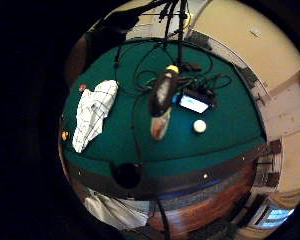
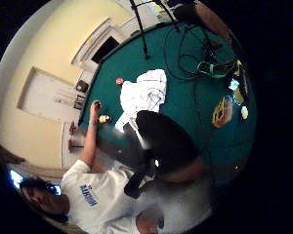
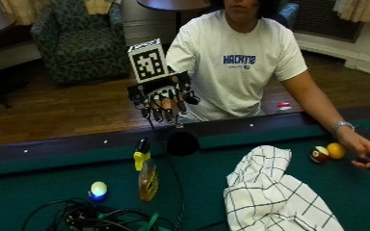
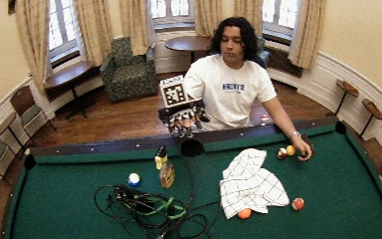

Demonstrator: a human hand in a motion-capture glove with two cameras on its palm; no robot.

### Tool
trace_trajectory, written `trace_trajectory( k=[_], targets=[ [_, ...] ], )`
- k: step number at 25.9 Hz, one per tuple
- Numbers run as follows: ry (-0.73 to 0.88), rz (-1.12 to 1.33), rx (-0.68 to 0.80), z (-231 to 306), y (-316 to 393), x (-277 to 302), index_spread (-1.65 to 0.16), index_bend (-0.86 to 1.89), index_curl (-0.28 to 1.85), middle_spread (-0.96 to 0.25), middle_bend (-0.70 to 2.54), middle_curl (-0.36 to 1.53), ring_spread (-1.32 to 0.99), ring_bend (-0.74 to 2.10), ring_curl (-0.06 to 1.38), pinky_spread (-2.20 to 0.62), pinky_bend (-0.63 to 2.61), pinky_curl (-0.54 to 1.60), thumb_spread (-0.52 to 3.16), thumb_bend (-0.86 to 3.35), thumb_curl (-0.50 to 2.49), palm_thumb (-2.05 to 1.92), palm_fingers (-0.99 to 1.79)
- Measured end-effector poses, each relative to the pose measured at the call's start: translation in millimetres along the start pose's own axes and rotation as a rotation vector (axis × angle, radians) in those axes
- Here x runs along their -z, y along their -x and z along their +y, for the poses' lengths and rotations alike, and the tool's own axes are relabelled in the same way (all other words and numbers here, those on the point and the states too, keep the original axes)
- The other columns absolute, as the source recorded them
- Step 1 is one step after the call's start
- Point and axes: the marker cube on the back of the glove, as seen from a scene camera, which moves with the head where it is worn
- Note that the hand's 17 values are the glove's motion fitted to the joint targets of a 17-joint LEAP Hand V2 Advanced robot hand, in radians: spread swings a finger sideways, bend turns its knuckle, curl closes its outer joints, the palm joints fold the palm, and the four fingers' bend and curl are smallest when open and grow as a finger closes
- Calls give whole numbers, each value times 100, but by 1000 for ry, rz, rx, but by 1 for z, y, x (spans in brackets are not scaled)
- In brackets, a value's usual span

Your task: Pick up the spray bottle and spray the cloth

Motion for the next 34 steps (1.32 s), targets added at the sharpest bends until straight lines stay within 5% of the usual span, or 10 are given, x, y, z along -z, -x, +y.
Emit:
trace_trajectory(
  k=[9, 34],
  targets=[
    [-37, -29, -124, 21, -61, 1, -45, 16, 26, -7, 23, 28, -7, 28, 23, 22, 25, 27, 117, 1, 23, 37, 47],
    [-18, -775, -291, 75, -138, -94, -43, 11, 22, -7, 21, 32, -6, 32, 28, 22, 33, 34, 115, 4, 31, 60, 44]
  ],
)
